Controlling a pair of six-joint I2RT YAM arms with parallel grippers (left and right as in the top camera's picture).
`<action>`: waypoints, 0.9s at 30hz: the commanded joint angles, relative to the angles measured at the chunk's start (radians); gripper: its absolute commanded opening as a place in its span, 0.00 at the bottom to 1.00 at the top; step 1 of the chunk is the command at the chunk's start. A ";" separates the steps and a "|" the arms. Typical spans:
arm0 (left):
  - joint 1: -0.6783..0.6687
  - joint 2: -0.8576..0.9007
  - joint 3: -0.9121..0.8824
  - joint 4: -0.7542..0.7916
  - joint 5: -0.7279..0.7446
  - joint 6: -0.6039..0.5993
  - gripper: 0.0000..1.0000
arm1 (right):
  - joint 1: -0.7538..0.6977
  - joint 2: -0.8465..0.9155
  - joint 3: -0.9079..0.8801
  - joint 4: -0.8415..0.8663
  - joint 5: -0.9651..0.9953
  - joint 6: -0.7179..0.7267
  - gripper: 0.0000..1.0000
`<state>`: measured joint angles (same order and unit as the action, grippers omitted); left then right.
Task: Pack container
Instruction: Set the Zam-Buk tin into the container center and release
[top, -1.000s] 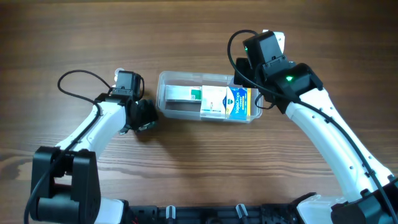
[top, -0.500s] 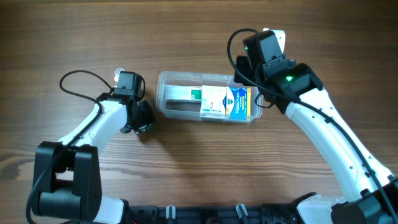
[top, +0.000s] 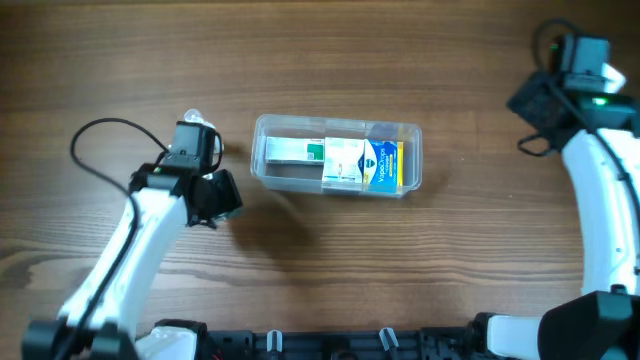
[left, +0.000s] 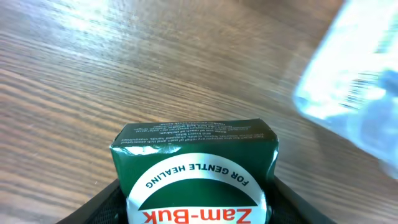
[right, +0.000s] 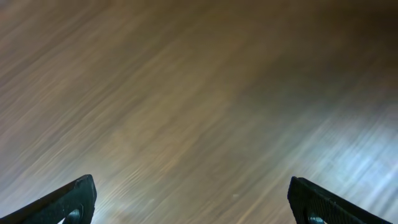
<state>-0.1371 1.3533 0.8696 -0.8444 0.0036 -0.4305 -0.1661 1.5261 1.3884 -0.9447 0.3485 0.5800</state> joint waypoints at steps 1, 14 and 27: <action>0.003 -0.158 -0.001 -0.002 0.082 0.055 0.57 | -0.064 0.007 0.004 -0.012 -0.022 0.022 1.00; -0.205 -0.272 0.087 0.344 0.134 0.147 0.45 | -0.071 0.008 0.004 -0.006 -0.022 0.022 1.00; -0.464 0.336 0.412 0.473 0.122 0.127 0.44 | -0.071 0.008 0.004 -0.006 -0.022 0.023 1.00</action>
<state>-0.5484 1.5867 1.2018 -0.3580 0.1253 -0.3046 -0.2375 1.5261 1.3884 -0.9531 0.3367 0.5835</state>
